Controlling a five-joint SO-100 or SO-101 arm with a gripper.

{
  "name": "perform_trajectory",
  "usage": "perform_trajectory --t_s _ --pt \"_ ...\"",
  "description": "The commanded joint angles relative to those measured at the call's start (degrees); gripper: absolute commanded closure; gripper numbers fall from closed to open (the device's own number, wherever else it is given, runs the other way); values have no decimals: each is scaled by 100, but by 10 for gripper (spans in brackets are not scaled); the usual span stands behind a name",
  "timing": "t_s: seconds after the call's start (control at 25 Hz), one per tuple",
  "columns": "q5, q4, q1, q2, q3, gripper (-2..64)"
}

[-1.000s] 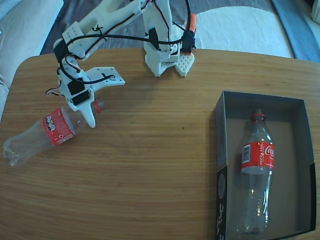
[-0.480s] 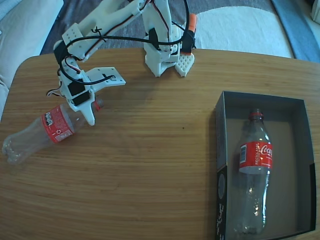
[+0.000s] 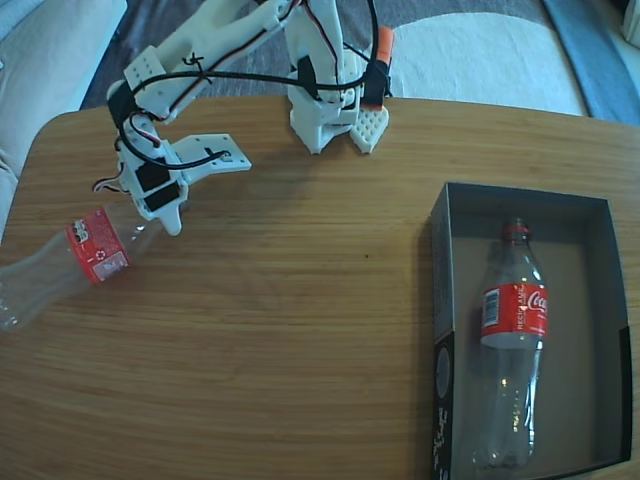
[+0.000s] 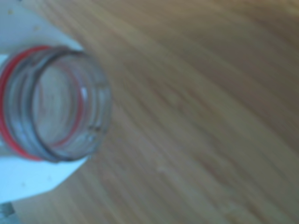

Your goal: Grasp the bottles and put them in the box.

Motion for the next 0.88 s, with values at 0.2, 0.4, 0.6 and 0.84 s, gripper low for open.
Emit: perform_trajectory --t_s 0.2,0.4,0.6,0.84 --pt "88 510 -369 176 -571 617" --pt "1134 1494 -1151 176 -1512 616" --pt "1995 2241 -2057 176 -2531 616" --pt "2927 3111 -3560 176 -3735 616"
